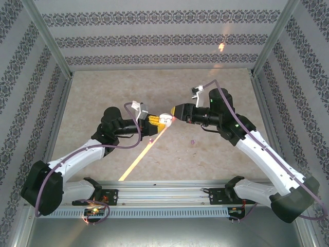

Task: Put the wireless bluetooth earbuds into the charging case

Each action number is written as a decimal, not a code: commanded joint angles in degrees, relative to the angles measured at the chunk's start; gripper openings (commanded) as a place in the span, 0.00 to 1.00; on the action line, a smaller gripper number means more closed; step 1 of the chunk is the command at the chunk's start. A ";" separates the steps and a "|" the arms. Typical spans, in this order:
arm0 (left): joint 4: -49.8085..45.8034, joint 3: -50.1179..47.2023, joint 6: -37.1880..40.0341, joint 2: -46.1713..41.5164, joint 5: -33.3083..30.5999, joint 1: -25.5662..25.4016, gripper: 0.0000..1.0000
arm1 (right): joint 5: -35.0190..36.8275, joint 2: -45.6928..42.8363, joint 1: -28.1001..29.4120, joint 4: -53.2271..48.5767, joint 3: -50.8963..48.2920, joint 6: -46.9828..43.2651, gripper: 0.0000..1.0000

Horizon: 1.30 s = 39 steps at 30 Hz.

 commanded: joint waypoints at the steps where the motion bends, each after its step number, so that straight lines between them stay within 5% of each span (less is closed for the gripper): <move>1: 5.05 2.98 1.66 2.12 3.36 -0.84 0.02 | -1.96 0.50 -0.07 6.85 -2.59 3.56 0.35; 19: 7.28 4.32 -1.38 6.93 0.43 -0.83 0.02 | -7.78 -1.05 0.07 11.29 -6.26 2.87 0.23; 33: 11.97 1.51 -7.08 10.23 -2.38 0.32 0.03 | -8.99 -12.28 -3.40 0.49 -3.44 -6.08 0.27; 39: 13.96 1.91 -8.44 11.46 -2.35 0.38 0.04 | -2.84 -11.58 -3.79 -5.57 -2.69 -8.15 0.28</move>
